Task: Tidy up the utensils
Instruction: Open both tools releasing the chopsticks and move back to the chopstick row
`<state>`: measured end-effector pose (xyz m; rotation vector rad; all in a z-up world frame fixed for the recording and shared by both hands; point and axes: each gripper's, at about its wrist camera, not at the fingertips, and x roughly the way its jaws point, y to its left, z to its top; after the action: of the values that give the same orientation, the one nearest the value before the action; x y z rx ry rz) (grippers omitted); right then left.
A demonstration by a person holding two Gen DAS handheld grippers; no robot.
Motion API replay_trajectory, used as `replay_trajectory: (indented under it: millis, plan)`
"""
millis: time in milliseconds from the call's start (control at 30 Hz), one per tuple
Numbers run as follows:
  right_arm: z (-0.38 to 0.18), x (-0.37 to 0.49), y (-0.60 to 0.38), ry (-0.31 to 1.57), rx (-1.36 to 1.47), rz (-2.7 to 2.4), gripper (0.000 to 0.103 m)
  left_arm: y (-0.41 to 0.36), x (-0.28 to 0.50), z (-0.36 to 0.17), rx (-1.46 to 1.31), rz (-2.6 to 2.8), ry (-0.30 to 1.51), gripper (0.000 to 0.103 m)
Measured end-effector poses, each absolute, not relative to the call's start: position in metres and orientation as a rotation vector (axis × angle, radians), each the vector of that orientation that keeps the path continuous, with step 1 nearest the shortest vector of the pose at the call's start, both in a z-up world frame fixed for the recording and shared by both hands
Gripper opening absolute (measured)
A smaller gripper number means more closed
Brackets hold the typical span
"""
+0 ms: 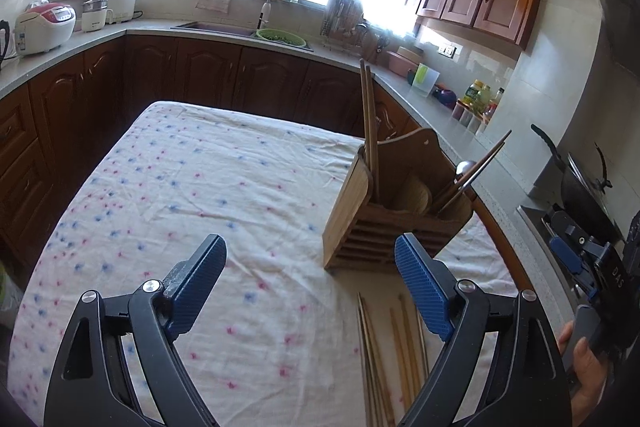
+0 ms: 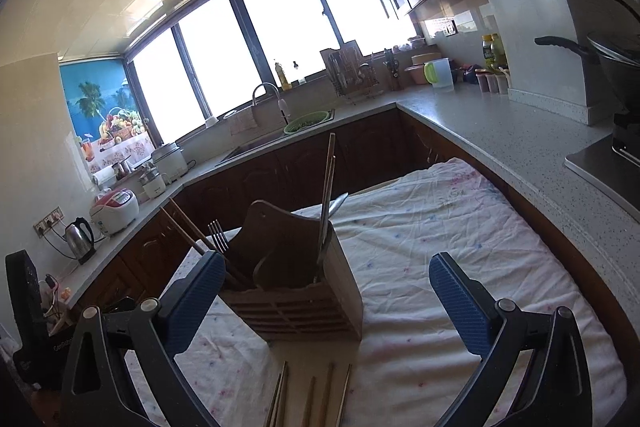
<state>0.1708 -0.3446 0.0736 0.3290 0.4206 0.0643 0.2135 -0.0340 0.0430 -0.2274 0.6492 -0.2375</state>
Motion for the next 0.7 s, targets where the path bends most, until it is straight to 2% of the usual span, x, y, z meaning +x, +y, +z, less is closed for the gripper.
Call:
replay_trajectory:
  millis: [433,700]
  plan:
    - [0.014,0.136,-0.344,0.59,0.335,0.03,0.103,-0.015,0.183,-0.013,-0.229,-0.184,0.788,0.088]
    - [-0.031,0.139,-0.307,0.755,0.217,0.059,0.101,-0.007,0.174,-0.046,-0.214,-0.146,0.883,0.088]
